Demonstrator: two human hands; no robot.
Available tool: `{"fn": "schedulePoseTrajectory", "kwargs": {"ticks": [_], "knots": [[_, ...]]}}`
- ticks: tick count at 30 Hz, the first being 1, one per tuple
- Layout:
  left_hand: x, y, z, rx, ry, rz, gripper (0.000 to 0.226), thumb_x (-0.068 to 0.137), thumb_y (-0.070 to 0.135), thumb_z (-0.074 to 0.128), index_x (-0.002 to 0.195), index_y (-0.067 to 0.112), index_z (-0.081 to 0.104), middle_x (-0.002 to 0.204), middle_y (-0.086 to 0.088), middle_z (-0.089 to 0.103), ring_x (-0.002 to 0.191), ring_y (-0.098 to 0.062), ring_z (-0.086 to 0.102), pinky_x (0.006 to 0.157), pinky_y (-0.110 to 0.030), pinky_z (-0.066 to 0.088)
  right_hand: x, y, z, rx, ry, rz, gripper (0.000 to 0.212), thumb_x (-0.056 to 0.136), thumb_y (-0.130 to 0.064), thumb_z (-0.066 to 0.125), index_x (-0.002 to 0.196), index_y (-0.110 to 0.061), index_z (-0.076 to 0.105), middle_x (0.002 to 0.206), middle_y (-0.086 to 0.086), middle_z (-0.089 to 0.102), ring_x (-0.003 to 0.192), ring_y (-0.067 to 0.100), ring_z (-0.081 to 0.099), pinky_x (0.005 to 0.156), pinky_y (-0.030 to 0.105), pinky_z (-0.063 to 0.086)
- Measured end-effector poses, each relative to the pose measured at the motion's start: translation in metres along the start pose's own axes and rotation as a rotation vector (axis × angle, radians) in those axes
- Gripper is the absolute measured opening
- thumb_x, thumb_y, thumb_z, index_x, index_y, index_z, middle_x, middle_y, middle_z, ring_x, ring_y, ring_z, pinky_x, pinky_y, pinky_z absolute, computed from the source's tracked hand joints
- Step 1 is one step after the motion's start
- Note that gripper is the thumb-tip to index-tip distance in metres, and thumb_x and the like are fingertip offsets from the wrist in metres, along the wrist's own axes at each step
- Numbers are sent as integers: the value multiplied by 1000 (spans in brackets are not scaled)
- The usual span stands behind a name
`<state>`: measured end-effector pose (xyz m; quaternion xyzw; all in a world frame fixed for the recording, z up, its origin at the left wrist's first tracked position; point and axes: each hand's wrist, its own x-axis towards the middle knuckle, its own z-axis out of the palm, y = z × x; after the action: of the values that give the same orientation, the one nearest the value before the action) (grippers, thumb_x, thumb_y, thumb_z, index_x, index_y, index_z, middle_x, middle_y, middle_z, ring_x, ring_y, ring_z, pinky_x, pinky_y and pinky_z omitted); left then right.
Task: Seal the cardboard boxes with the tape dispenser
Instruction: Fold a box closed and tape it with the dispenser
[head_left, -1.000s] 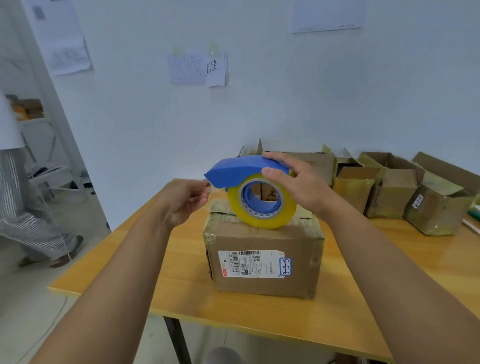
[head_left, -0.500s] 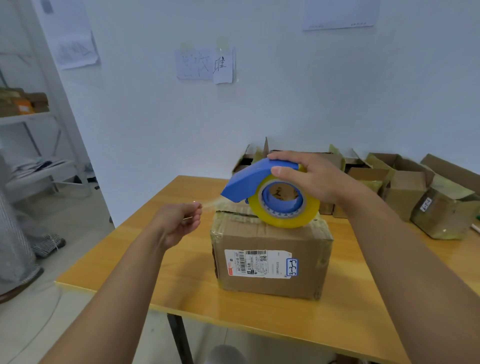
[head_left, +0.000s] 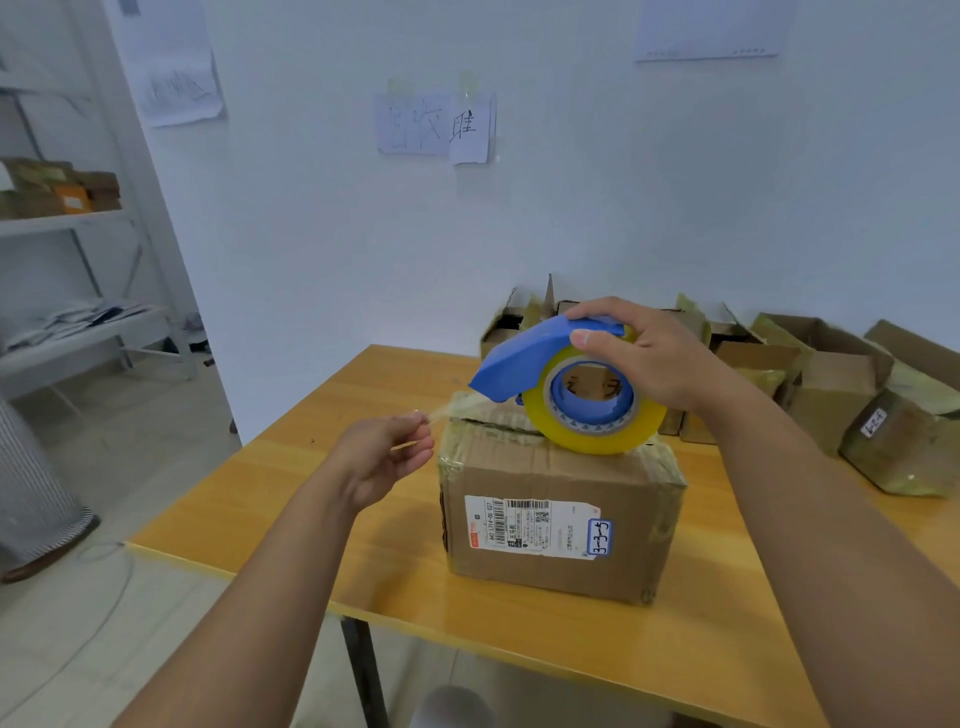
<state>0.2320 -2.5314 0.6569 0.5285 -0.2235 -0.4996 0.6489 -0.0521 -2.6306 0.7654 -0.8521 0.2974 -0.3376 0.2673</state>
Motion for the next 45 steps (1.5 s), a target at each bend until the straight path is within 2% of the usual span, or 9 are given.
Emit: {"fn": "schedulePoseTrajectory", "kwargs": {"ticks": [10, 17, 21, 25, 31, 33, 36, 40, 45], "knots": [[4, -14, -1, 217, -86, -32, 13, 96, 13, 62, 106, 7, 69, 83, -2, 66, 64, -10, 59, 57, -22, 53, -1, 2, 5, 39, 19, -28, 16, 97, -42, 60, 109, -52, 62, 112, -25, 63, 95, -4, 62, 77, 15, 48], [6, -11, -4, 292, -137, -96, 15, 94, 9, 63, 106, 9, 73, 91, -3, 71, 68, -12, 61, 61, -24, 55, -3, 3, 7, 49, 27, -27, 18, 96, -43, 61, 111, -52, 64, 113, -26, 63, 98, 2, 63, 83, 21, 52], [5, -10, -2, 255, -148, -160, 11, 94, 14, 66, 95, 10, 76, 86, -5, 71, 68, -13, 60, 57, -22, 54, -3, 3, 8, 54, 32, -31, 18, 96, -43, 62, 112, -52, 64, 108, -33, 62, 97, -4, 62, 75, 10, 49], [6, -2, -3, 268, -167, -216, 15, 93, 17, 68, 100, 5, 72, 70, -3, 68, 53, -8, 56, 47, -18, 51, -2, 5, 10, 43, 51, -19, 20, 95, -47, 62, 114, -51, 65, 114, -30, 62, 101, -3, 61, 82, 18, 49], [10, 10, -6, 720, -142, -190, 50, 93, 41, 66, 110, -7, 62, 77, -10, 74, 49, -10, 58, 49, -21, 51, -1, 6, 10, 41, 60, -10, 18, 93, -50, 62, 109, -56, 65, 116, -34, 60, 101, -8, 59, 81, 19, 47], [7, 8, -8, 779, -143, -170, 54, 93, 43, 64, 116, -6, 61, 85, -12, 74, 56, -12, 63, 54, -23, 54, -1, 6, 11, 46, 63, -15, 16, 92, -50, 63, 106, -57, 65, 111, -38, 60, 99, -8, 60, 79, 18, 47], [4, 12, -2, 540, -97, -14, 51, 91, 37, 70, 122, -3, 61, 105, -15, 71, 81, -20, 70, 70, -28, 60, -1, 5, 11, 42, 69, -22, 16, 92, -50, 62, 105, -59, 64, 108, -40, 60, 98, -8, 60, 79, 19, 47], [-16, 31, 13, 237, -176, -14, 52, 95, 56, 54, 122, 12, 61, 111, -13, 70, 85, -27, 74, 64, -34, 59, -2, 4, 12, 50, 64, -19, 16, 90, -54, 63, 104, -59, 64, 109, -39, 60, 98, -7, 61, 79, 18, 47], [-38, 24, 28, 462, -357, 25, 47, 86, 69, 54, 123, 41, 63, 127, 6, 66, 115, -24, 64, 100, -46, 49, -2, 6, 14, 35, 84, -23, 17, 93, -48, 63, 105, -60, 64, 112, -37, 60, 101, -6, 60, 84, 22, 48]]}}
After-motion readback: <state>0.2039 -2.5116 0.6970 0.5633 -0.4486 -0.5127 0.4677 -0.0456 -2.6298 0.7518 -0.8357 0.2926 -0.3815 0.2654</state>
